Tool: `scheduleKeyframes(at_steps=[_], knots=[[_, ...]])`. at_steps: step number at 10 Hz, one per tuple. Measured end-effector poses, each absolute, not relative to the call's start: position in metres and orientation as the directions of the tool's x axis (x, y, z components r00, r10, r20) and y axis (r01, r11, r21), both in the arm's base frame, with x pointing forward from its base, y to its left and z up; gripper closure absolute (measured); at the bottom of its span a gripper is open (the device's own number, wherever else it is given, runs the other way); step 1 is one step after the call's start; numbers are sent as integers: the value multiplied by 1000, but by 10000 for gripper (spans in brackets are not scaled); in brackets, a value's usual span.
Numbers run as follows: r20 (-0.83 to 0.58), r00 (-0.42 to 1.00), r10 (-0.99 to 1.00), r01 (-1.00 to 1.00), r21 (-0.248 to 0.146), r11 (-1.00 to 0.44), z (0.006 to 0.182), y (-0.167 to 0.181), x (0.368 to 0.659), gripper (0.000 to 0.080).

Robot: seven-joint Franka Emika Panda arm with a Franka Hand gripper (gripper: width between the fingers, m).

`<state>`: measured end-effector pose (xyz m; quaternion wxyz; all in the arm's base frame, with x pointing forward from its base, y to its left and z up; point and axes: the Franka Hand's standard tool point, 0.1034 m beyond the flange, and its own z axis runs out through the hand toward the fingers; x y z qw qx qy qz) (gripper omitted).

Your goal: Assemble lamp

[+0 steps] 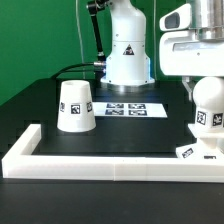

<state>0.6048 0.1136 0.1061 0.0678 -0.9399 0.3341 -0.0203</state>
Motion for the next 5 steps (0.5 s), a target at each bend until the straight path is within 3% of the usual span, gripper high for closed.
scheduleKeyframes(at_steps=[5], knots=[[46,952,-302,-294,-130,-947,106,113,605,101]])
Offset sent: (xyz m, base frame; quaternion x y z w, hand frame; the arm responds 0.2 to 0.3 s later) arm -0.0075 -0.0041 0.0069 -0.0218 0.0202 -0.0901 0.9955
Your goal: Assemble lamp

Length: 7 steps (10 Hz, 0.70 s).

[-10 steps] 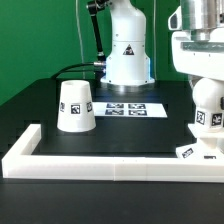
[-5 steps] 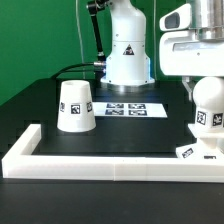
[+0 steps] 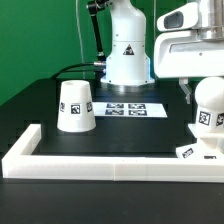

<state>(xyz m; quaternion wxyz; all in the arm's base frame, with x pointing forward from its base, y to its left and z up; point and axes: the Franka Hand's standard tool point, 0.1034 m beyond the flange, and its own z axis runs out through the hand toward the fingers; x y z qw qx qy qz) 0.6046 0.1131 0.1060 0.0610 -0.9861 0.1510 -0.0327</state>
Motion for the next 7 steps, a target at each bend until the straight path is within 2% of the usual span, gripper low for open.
scheduleKeyframes(at_steps=[3,7], knots=[[70,991,-112,-104,-118,-988,106,112,605,101],[110,941,319,324,-33,-945,107,110,607,101]])
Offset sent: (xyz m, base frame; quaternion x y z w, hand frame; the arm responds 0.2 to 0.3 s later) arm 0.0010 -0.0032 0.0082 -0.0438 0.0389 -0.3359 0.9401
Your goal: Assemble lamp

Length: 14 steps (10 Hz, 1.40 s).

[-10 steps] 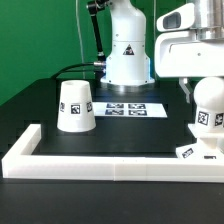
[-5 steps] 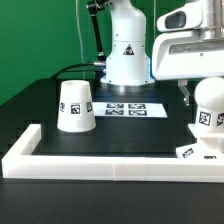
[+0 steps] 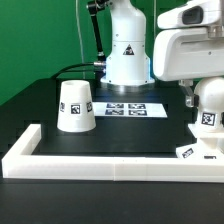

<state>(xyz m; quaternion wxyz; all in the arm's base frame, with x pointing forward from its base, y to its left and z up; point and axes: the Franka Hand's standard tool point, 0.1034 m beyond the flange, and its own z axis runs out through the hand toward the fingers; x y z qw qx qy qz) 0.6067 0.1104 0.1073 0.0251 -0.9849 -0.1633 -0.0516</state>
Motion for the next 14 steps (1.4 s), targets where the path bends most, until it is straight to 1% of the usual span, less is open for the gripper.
scheduleKeyframes(at_steps=[2,4,6,9,12,13,14], knots=[[111,865,489,491,9,-871,108,109,608,101],[107,774,624,624,39,-781,112,105,610,101],[92,651,753,750,71,-657,115,105,611,101],[72,539,839,835,86,-544,113,104,611,101],[34,389,920,914,109,-391,111,103,611,101],[16,320,947,941,115,-320,110,102,611,122],[5,284,959,952,117,-283,110,102,611,223]])
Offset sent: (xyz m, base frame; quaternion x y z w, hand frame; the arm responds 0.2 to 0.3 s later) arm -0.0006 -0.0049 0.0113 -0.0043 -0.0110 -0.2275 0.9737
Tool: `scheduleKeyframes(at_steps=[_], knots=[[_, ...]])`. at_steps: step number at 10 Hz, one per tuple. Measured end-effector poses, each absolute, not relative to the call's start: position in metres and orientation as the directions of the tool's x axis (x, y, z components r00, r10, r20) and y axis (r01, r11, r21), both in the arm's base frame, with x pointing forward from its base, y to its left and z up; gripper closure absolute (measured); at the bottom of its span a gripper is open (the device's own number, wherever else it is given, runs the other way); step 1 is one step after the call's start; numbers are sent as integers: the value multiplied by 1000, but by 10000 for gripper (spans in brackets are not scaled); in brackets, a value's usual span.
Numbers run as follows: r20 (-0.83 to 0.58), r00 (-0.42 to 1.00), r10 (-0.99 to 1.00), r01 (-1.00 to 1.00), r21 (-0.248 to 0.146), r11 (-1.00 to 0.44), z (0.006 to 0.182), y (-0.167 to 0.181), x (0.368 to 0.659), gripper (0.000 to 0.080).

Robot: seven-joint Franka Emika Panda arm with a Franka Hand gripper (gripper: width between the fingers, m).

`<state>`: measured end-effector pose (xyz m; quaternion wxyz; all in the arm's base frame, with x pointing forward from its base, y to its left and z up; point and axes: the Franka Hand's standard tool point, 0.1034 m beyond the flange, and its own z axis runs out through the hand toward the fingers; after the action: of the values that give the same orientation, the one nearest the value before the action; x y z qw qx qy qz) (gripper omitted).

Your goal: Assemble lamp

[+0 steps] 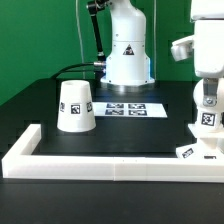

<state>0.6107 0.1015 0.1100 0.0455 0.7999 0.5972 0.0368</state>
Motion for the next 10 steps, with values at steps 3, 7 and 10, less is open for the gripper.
scheduleKeyframes(at_steps=[3,7,10], knots=[[11,332,943,936,116,-331,110,101,611,220],[48,616,786,780,105,-617,110,100,611,220],[84,852,517,511,78,-856,111,102,612,220]])
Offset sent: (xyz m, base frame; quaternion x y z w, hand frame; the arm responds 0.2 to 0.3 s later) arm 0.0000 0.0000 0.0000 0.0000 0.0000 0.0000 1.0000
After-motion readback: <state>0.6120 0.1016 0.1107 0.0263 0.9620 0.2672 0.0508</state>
